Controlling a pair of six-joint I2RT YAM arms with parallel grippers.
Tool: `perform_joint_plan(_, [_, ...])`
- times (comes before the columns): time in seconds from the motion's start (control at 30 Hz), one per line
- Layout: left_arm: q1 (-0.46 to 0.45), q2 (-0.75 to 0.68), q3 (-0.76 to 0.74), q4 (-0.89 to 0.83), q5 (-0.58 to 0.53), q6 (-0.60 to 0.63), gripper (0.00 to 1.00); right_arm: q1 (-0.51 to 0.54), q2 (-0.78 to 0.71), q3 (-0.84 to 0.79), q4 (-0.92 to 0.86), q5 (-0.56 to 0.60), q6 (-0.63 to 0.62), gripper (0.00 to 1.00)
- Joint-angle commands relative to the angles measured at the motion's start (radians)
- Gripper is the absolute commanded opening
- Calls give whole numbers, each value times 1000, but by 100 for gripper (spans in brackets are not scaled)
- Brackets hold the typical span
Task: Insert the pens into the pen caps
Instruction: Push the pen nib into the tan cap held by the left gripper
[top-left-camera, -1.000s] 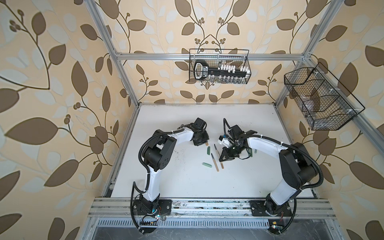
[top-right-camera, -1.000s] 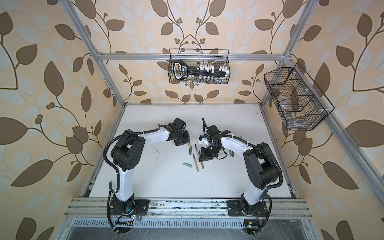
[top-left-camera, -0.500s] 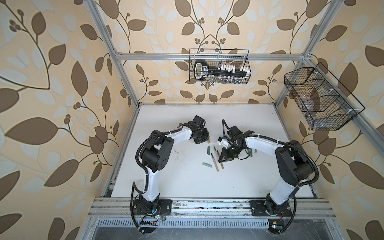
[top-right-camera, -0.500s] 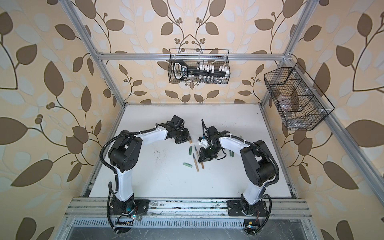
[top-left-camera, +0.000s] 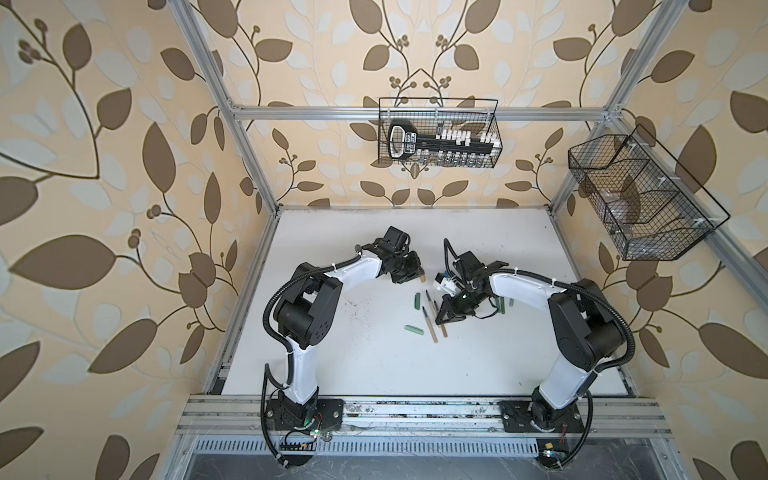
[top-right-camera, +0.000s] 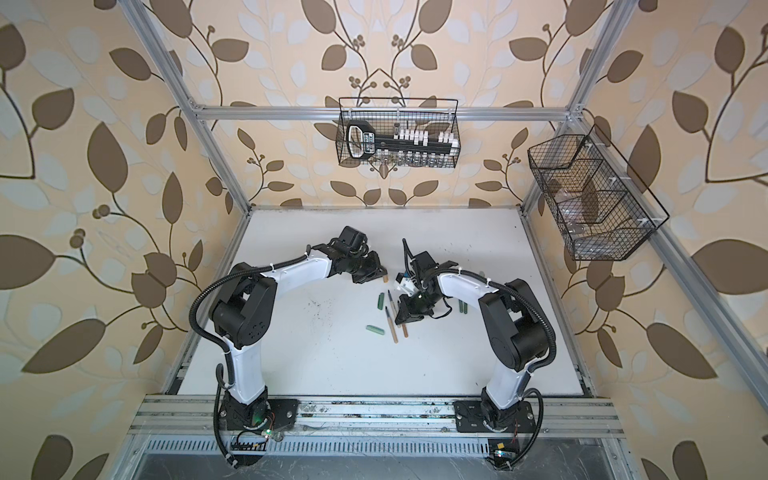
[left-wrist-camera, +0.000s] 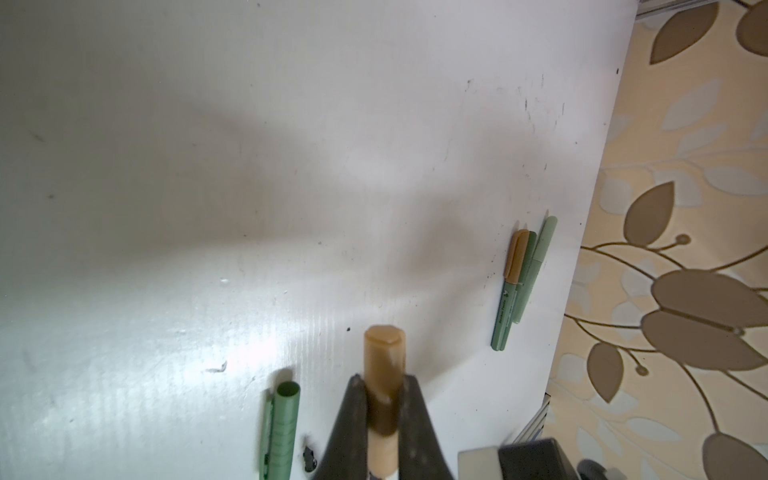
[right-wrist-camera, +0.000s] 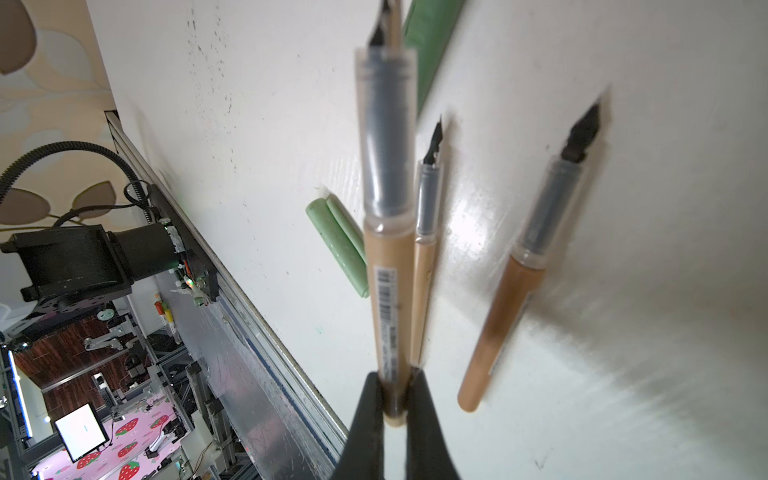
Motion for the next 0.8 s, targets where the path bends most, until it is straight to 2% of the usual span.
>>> perform_joint_plan(0.0, [-4, -62, 7, 27, 40, 29, 6, -1, 11, 30, 17, -27, 4, 4])
perform_joint_plan(0.77, [-22, -101, -39, 45, 18, 42, 5, -38, 10, 53, 44, -70, 25, 3])
